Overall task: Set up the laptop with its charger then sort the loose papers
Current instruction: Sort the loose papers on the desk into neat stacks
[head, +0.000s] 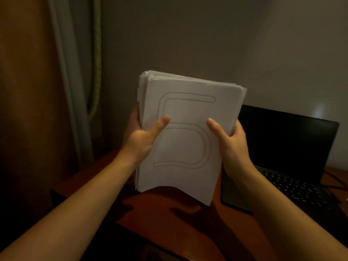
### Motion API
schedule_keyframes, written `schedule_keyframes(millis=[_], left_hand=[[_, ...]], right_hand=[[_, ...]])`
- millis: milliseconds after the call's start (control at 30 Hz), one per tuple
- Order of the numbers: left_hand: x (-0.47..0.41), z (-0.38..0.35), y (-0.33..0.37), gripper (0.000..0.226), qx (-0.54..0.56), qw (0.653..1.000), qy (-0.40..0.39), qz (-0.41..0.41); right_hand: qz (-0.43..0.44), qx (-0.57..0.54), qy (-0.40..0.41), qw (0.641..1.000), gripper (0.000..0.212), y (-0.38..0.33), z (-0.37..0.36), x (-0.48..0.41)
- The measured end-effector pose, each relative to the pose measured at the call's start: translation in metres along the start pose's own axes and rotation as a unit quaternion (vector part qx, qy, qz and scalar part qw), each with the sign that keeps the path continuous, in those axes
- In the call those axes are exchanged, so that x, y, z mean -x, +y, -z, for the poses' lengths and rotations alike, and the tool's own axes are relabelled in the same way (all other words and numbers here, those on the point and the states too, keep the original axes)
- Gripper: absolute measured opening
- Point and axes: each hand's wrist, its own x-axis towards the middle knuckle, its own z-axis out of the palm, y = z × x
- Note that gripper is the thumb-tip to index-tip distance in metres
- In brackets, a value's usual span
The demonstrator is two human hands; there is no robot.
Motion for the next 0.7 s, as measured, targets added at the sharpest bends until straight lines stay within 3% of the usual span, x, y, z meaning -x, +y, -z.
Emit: schedule_keyframes(millis=[67,167,233,367,467,567,700], left_hand=[[-0.003,0.003,-0.005,0.072,0.014,1.0,0.004,0.0],[0.002,0.008,-0.021,0.057,0.026,0.997,-0.003,0.069],[0.005,0.008,-0.029,0.051,0.03,0.994,-0.011,0.104],[0.003,-0.006,-0.023,0.023,0.016,0.994,0.053,0.096],[0.005,-0.007,-0.028,0.028,0.018,0.992,0.061,0.111],[0.01,0.004,-0.042,0.031,0.011,0.984,0.035,0.174],[0.003,0.007,-0.053,0.031,-0.039,0.98,0.017,0.192]], right_hand=[[-0.001,0.0,-0.002,1.0,0.061,0.001,0.002,-0.003],[-0.044,0.0,-0.013,0.999,0.069,0.018,0.003,0.005],[-0.064,-0.014,-0.028,0.997,0.061,0.031,0.0,0.011],[-0.018,-0.015,0.004,1.0,0.046,0.028,-0.013,0.01],[0.009,0.014,0.001,1.0,0.046,0.031,-0.014,0.009],[-0.043,0.032,-0.005,0.999,0.048,0.054,-0.004,0.016],[-0.059,0.073,-0.022,0.995,0.051,0.068,0.002,0.014]])
